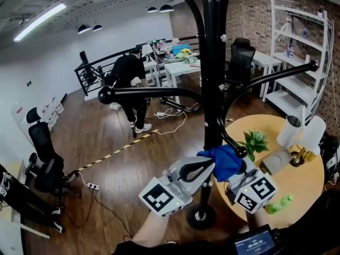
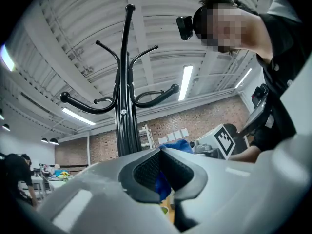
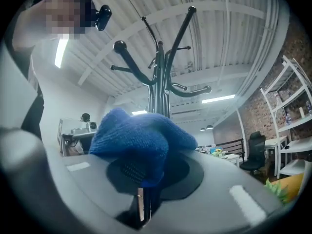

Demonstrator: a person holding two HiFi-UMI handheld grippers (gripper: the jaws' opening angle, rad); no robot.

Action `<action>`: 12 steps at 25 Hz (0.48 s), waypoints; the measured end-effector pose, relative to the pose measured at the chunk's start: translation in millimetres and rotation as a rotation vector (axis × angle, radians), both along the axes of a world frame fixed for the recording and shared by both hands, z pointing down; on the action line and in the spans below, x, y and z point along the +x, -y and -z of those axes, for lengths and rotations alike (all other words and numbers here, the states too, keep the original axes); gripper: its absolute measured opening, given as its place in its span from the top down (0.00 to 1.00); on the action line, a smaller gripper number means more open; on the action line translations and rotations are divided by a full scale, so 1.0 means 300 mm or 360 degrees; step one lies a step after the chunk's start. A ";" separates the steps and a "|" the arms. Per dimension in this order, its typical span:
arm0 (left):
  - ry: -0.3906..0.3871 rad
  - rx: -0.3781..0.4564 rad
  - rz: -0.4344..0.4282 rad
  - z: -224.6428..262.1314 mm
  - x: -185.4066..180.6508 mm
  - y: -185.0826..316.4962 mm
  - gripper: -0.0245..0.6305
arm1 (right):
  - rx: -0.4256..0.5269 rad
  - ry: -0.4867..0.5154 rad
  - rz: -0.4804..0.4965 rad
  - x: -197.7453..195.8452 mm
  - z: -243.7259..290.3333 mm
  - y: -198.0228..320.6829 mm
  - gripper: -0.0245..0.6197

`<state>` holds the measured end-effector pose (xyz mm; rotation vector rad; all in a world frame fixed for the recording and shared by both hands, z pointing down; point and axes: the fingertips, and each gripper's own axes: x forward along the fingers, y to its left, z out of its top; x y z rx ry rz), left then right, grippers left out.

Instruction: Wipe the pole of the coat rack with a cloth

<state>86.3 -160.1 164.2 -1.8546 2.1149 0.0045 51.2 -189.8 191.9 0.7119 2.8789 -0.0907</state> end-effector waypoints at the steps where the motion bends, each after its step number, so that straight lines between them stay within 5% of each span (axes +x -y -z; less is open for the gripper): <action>1: 0.0000 0.0003 0.0026 0.009 -0.008 -0.004 0.96 | -0.0013 0.0017 0.0026 -0.010 0.021 0.000 0.88; 12: 0.0148 0.0043 0.0142 0.145 -0.058 -0.109 0.96 | -0.0053 0.0269 0.0048 -0.032 0.336 -0.023 0.88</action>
